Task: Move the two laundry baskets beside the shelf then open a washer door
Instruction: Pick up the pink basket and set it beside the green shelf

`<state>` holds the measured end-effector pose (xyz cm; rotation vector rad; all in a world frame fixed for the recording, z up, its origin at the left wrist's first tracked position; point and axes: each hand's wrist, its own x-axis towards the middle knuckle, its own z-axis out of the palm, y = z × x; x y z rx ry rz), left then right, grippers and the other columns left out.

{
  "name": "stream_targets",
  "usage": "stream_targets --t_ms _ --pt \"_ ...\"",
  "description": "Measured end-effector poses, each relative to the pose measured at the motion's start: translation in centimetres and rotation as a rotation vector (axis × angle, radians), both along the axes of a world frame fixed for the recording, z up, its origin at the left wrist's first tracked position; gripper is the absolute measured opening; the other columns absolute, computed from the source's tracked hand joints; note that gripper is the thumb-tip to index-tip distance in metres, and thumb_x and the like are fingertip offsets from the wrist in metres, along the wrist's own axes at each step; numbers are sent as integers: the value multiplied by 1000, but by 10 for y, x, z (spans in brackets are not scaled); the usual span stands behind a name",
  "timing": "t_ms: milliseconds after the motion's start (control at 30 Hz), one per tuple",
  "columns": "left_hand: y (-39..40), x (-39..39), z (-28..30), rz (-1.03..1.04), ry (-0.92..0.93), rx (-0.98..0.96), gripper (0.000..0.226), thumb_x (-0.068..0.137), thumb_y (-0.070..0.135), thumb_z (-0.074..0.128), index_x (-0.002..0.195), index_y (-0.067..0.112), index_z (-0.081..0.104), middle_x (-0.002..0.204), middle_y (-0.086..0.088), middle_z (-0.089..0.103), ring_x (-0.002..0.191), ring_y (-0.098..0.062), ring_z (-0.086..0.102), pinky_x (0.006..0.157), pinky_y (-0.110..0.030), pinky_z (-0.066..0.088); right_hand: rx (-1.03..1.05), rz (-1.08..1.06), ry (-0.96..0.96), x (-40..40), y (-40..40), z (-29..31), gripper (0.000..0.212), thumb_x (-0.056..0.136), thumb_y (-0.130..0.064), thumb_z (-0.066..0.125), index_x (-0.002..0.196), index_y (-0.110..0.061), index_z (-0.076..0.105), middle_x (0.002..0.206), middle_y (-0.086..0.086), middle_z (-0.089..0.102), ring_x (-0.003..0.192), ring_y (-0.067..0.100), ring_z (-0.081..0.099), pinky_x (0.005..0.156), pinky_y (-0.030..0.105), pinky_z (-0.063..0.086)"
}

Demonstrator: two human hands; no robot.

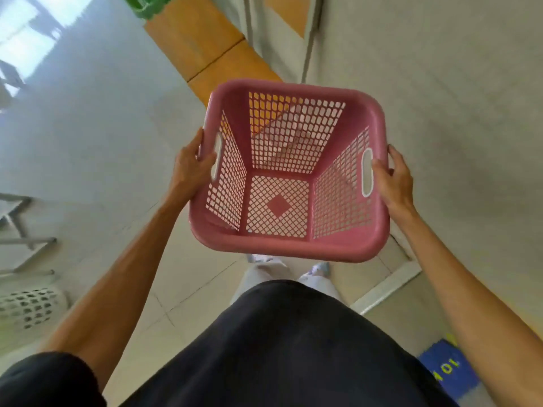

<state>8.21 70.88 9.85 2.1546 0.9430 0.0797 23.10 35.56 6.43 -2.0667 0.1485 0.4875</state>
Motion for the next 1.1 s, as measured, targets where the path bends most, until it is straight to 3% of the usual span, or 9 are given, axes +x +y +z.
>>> stream_targets --t_ms 167,267,400,467,600,767,867,967,1100 --pt "88 -85 46 295 -133 87 58 95 19 55 152 16 40 127 18 50 107 6 52 86 -11 40 56 298 -119 27 151 60 46 88 -49 56 133 -40 52 108 -4 70 84 9 72 69 24 60" --pt "138 -131 70 390 -202 116 52 94 25 53 145 21 49 122 12 65 98 -8 66 87 -28 55 85 453 -201 25 239 89 38 87 -49 57 124 -42 58 100 -5 72 80 8 71 72 29 61" --pt "198 -177 98 514 -281 172 44 93 15 52 137 17 56 111 10 66 79 2 63 67 -1 46 91 637 -304 17 347 115 42 87 -56 55 127 -45 56 102 -4 73 85 13 71 77 30 58" --pt "224 -195 108 551 -306 193 38 91 15 52 128 17 61 106 5 71 69 10 63 63 -3 48 120 699 -331 10 394 124 41 89 -55 55 128 -41 57 103 -5 72 87 11 71 77 28 58" --pt "275 -221 116 623 -342 214 35 90 17 52 124 17 62 103 7 70 71 12 64 64 -7 51 128 772 -415 6 474 130 40 87 -60 52 124 -44 58 107 -9 72 92 14 71 87 45 57" --pt "349 -227 113 654 -341 231 33 90 19 52 122 21 63 99 5 72 76 -5 71 67 -17 58 125 842 -450 10 570 125 44 89 -58 52 127 -39 57 111 -12 69 97 15 68 90 41 55" --pt "407 -217 106 657 -332 232 31 89 18 54 119 19 64 98 -1 73 75 -17 71 69 -30 61 140 857 -441 21 631 117 43 91 -52 54 128 -29 59 97 -22 62 95 15 66 87 37 55" --pt "472 -197 102 669 -335 220 34 89 17 55 122 18 64 100 0 73 75 -13 71 70 -26 61 165 895 -421 47 702 110 50 90 -56 54 130 -27 60 104 -8 71 90 18 71 81 43 59" --pt "566 -164 103 707 -325 213 38 91 16 55 128 17 62 104 2 71 73 -5 66 69 -20 56 134 938 -366 82 804 124 50 97 -45 52 141 -23 50 105 2 68 75 12 67 60 17 57"
